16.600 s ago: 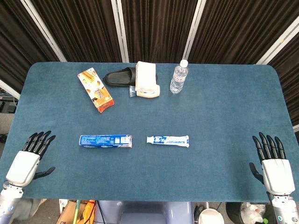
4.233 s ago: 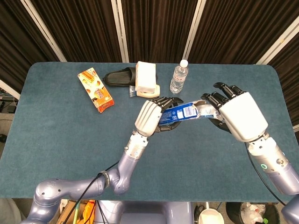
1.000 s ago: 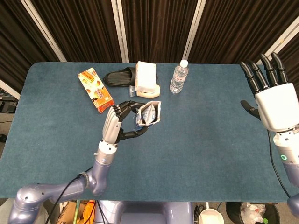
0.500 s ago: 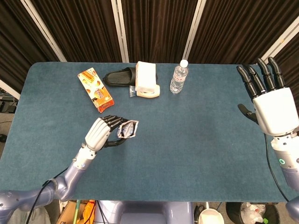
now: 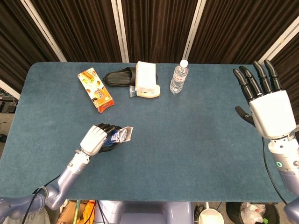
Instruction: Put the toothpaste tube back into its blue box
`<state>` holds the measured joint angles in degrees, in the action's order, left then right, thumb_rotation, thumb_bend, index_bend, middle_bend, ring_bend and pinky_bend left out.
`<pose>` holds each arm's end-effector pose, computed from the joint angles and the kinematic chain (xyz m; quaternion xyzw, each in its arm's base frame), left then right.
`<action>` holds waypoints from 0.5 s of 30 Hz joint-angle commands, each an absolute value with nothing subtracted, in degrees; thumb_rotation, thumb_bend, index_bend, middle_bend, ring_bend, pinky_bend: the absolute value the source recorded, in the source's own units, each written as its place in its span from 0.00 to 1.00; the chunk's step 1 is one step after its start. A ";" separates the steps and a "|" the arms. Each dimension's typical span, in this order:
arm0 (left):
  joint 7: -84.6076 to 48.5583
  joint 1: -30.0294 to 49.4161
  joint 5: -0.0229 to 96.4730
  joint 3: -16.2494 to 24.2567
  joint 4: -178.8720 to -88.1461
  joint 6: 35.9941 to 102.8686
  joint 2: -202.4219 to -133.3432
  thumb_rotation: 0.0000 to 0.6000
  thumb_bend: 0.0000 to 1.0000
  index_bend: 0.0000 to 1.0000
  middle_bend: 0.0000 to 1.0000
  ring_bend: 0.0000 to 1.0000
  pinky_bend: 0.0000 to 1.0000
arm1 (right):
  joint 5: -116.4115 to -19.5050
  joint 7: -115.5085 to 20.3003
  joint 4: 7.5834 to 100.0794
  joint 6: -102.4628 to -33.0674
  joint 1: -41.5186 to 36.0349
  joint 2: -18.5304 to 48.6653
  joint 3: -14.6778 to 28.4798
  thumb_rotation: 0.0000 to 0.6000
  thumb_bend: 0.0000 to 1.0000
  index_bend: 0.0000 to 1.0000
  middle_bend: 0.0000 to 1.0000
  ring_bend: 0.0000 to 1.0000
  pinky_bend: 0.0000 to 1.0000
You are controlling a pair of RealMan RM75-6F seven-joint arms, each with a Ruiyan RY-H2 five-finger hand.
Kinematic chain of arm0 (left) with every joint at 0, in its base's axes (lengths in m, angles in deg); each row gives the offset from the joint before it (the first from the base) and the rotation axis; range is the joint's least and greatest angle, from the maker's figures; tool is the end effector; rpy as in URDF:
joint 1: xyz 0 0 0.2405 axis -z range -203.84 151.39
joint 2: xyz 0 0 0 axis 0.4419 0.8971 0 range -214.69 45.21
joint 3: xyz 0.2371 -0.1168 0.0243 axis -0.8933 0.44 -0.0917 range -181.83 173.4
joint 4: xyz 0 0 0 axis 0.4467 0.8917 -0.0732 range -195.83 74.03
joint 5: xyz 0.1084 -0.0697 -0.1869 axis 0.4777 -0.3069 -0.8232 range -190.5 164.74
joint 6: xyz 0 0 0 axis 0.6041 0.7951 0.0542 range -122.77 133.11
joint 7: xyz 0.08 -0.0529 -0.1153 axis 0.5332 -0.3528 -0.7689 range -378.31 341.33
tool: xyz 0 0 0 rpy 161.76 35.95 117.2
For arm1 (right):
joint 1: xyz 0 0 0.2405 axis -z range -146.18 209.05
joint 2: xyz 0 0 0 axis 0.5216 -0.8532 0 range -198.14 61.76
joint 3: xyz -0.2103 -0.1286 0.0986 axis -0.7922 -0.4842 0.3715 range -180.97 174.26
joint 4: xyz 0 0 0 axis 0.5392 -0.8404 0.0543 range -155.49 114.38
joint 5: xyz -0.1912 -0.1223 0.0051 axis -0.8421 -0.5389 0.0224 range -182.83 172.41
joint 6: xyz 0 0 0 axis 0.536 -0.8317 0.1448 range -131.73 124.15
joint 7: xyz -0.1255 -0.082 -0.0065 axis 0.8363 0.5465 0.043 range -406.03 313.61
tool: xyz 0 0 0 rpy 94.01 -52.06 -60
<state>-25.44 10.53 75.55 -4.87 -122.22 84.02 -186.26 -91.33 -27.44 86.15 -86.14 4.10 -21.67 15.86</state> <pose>-0.1853 0.3187 -0.0576 -0.7057 -0.3098 -0.5268 0.3586 -0.1395 -0.3186 0.2523 0.6477 -0.0610 0.4789 0.5894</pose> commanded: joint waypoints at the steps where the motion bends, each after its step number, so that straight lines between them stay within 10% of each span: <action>1: -20.62 10.47 72.68 -3.29 -125.43 80.40 -187.16 1.00 0.31 0.10 0.19 0.17 0.19 | -91.28 -27.09 86.38 -85.86 4.17 -21.47 15.57 1.00 0.16 0.00 0.17 0.00 0.00; 15: -13.40 8.92 70.16 2.21 -139.12 82.02 -178.92 1.00 0.27 0.03 0.09 0.08 0.11 | -92.93 -28.36 85.89 -87.72 8.61 -18.25 10.53 1.00 0.16 0.00 0.17 0.00 0.00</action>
